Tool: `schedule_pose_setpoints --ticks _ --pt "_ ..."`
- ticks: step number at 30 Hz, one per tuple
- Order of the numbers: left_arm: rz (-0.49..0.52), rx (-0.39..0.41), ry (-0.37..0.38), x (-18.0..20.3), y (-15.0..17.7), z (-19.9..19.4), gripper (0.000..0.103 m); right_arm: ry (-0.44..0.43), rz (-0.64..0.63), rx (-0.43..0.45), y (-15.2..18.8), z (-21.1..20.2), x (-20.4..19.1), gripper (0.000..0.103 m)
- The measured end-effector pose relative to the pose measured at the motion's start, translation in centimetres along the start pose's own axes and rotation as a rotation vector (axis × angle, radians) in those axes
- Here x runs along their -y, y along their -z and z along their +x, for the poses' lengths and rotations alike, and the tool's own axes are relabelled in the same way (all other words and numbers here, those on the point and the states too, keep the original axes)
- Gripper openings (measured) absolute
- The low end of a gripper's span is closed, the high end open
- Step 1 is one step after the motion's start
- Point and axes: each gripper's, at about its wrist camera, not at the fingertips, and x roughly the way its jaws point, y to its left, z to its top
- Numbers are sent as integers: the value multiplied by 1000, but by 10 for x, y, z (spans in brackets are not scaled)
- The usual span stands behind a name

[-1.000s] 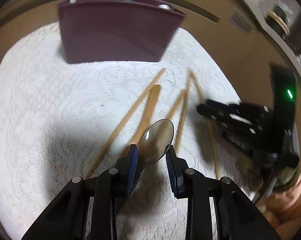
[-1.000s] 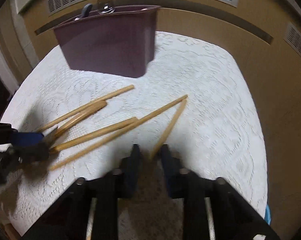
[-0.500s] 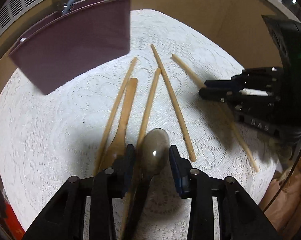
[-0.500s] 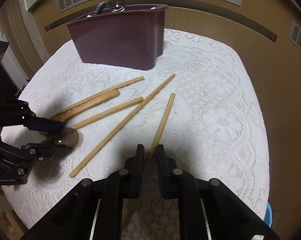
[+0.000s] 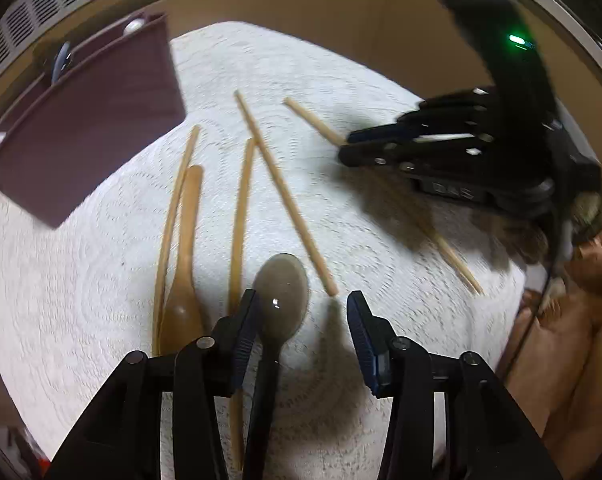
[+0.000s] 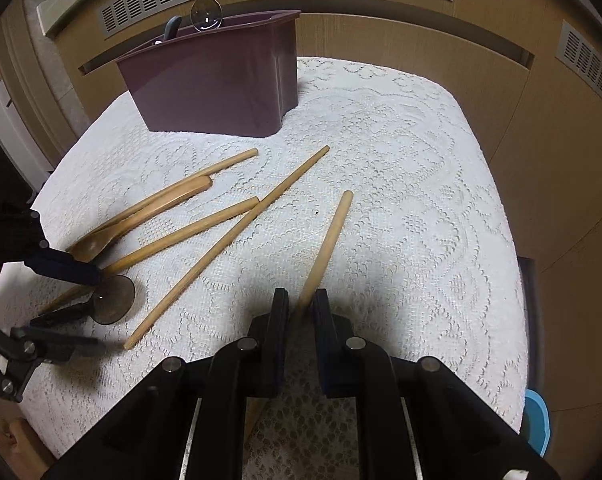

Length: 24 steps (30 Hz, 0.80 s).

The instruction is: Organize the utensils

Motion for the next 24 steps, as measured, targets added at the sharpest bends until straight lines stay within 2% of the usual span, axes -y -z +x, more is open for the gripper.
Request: schedule_pose_setpoints --ticks 2,7,10,13,15,17,19,24 --pt "43 9 -8 3 2 -4 55 0 -4 0 0 0 0 13" --pt "70 -30 -47 4 2 1 57 -8 3 5 1 -1 1 13" --pt "16 -64 -88 -7 -4 14 57 -12 2 9 2 -1 0 13" --pt "-61 -74 -82 -20 -7 25 55 -24 7 13 4 -4 3 13" --pt "-109 -44 -89 -23 -8 27 52 -32 20 23 5 -6 6 13" --pt "-139 -11 -119 -21 -5 25 39 -47 39 29 5 -8 9 13" --pt "-190 31 -136 -21 2 19 33 -57 58 25 4 -7 10 13" --pt "-386 215 -121 -37 30 -8 33 -2 59 -7 -4 2 1 13"
